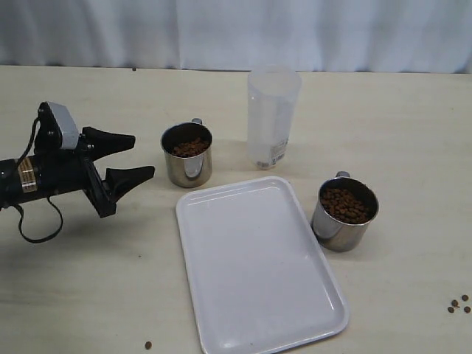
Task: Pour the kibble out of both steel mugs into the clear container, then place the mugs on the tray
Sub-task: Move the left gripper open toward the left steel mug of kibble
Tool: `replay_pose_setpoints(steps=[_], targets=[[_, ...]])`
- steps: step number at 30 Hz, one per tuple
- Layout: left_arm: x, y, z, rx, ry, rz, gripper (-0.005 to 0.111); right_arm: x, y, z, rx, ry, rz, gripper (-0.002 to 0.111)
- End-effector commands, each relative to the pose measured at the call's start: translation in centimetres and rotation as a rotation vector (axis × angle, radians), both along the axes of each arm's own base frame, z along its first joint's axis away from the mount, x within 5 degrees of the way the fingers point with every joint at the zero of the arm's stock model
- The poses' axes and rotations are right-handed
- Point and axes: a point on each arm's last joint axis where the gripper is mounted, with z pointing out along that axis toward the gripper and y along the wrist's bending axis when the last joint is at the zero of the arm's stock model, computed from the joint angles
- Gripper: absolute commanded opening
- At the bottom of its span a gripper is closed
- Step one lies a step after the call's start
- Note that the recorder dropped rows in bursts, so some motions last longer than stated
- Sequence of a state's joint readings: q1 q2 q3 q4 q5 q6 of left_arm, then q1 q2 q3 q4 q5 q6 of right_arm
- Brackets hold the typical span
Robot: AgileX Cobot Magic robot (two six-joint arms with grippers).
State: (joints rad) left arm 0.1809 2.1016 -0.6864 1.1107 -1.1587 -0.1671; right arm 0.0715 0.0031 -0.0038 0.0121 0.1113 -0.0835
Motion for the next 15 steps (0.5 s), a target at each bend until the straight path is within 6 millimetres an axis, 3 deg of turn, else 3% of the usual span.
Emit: replay_pose_setpoints(steps=[1,5,8,15], targets=[[0.0,-0.5,0.6,-0.042,-0.044,-0.034,0.052,0.0,0.0,-0.2,-0.004,0.007,0.001,0.005],[0.5,0.1,-0.1,0.027,0.002,0.026,0.055,0.0,0.0,-0.2,-0.004,0.007,0.001,0.005],[0.8,0.2,-0.2,0.058,0.013,0.026,0.065,0.0,0.0,-0.2,-0.004,0.007,0.001,0.005],[1.9,-1.6,-0.9,0.087,-0.001,-0.027,0.069,0.0,0.0,-0.2,-0.004,0.007,0.001,0.005]])
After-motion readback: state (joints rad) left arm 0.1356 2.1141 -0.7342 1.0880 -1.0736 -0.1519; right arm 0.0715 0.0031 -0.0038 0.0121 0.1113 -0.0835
